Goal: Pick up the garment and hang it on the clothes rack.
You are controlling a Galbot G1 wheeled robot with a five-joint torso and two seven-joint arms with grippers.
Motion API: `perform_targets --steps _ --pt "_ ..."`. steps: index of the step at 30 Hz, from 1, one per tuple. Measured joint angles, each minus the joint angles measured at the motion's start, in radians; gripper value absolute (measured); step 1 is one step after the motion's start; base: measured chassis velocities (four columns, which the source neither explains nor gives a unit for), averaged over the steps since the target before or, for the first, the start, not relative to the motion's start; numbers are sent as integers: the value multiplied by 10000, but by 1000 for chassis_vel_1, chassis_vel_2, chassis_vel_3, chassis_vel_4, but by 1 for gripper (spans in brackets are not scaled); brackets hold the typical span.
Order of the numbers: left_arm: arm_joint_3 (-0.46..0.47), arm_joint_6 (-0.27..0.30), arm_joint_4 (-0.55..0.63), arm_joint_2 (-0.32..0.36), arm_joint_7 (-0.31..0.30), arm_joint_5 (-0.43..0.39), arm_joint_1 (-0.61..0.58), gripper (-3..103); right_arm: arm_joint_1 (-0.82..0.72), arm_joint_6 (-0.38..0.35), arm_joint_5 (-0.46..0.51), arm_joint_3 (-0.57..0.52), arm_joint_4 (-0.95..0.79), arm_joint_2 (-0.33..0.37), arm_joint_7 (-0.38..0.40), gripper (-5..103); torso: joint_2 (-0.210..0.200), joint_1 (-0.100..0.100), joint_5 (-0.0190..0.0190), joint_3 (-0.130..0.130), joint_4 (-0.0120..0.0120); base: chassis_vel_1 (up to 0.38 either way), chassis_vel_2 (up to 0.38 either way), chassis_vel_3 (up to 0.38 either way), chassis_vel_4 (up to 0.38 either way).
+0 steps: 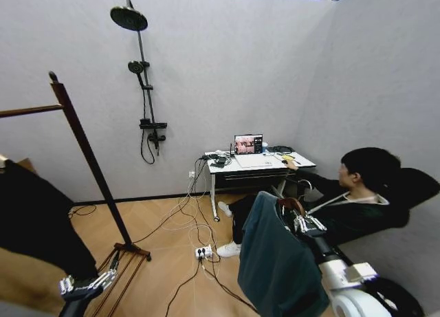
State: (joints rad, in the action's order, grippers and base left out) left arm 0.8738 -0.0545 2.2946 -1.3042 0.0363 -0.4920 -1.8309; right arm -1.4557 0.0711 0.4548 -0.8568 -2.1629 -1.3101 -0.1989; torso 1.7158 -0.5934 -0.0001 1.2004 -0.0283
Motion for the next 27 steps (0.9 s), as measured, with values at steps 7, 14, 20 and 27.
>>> perform_targets --steps 7,14,20,27 --pt "0 0 0 0 -1 0 0 100 221 96 -38 186 193 26 -122 10 0 0 6 0 -1 -243 249 255 -253" --pt "-1 0 0 2 0 0 3 100 588 447 -47 914 432 350 -765 10 -7 -14 2 3 -3 -225 199 205 -198" --pt "0 0 0 1 2 0 0 100 1932 520 -222 2005 1218 812 -1140 10 3 14 6 -4 -2 -11 24 10 0" --pt "0 0 0 0 1 0 -1 100 4314 98 6 3200 2390 1363 -901 10 5 12 1 -3 5 102 -7 -9 87"
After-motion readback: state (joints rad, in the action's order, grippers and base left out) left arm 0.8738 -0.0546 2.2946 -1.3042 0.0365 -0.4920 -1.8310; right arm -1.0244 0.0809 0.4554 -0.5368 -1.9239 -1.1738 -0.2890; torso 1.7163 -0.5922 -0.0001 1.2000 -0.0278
